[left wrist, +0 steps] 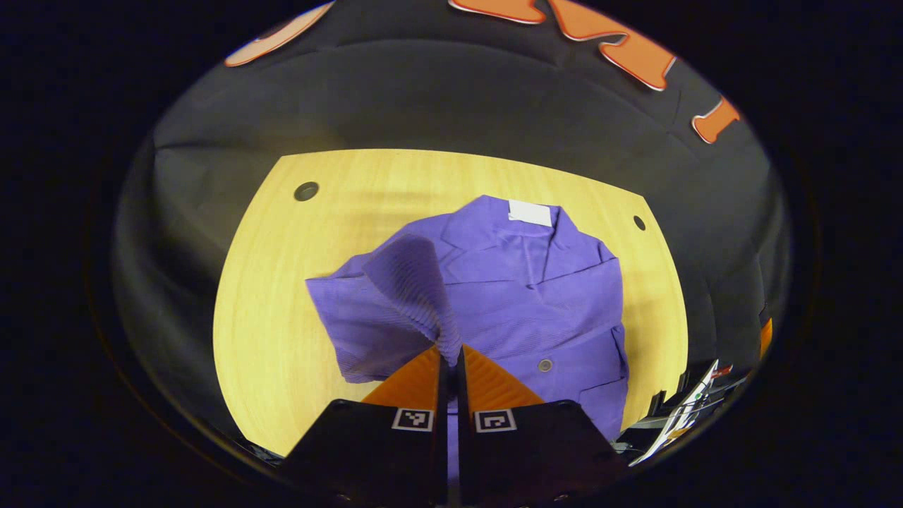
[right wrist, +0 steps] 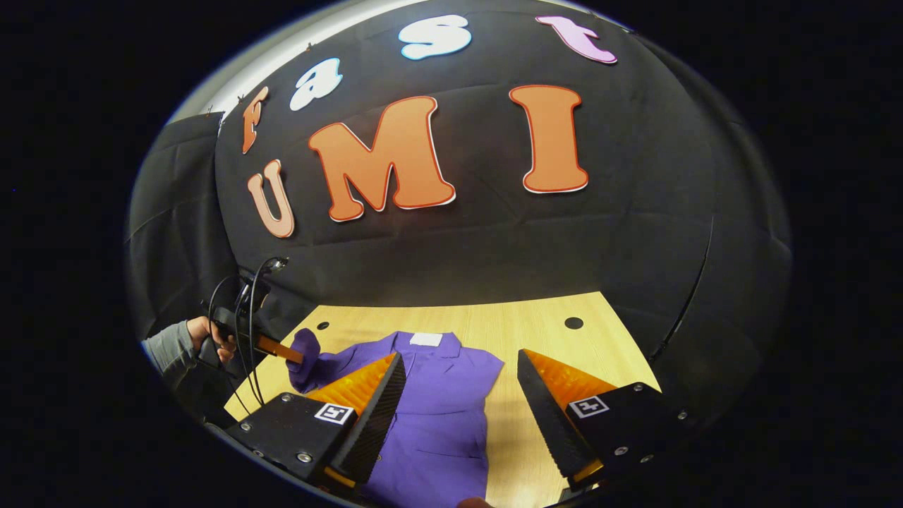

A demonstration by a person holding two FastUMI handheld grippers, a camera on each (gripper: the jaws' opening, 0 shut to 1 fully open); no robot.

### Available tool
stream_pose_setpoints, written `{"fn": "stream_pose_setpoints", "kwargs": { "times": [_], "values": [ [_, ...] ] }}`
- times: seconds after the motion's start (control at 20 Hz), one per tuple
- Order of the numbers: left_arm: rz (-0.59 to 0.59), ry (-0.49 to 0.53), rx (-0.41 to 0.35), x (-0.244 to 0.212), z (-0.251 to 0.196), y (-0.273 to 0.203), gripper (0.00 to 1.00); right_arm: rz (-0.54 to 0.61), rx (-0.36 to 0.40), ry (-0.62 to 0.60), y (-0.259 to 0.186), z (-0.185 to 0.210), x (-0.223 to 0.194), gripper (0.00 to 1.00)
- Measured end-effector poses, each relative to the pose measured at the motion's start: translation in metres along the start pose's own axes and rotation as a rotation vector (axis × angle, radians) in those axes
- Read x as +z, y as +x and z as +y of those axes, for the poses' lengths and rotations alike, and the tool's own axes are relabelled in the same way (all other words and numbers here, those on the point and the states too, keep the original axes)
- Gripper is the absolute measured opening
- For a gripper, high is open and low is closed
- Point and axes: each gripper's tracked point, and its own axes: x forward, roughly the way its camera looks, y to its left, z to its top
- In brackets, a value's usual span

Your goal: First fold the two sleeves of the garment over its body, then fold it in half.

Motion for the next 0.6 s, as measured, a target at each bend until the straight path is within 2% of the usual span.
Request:
{"fn": "stream_pose_setpoints", "kwargs": {
  "times": [0.3,0.6],
  "values": [
    [0.002,0.103,-0.051,0.008,-0.094,0.034,0.07,0.014,-0.007,0.044,0.000,-0.024,-0.007,0.95],
    [0.020,0.142,-0.084,0.007,-0.183,0.076,0.07,0.022,-0.019,0.041,-0.001,-0.040,-0.005,0.95]
  ]
}}
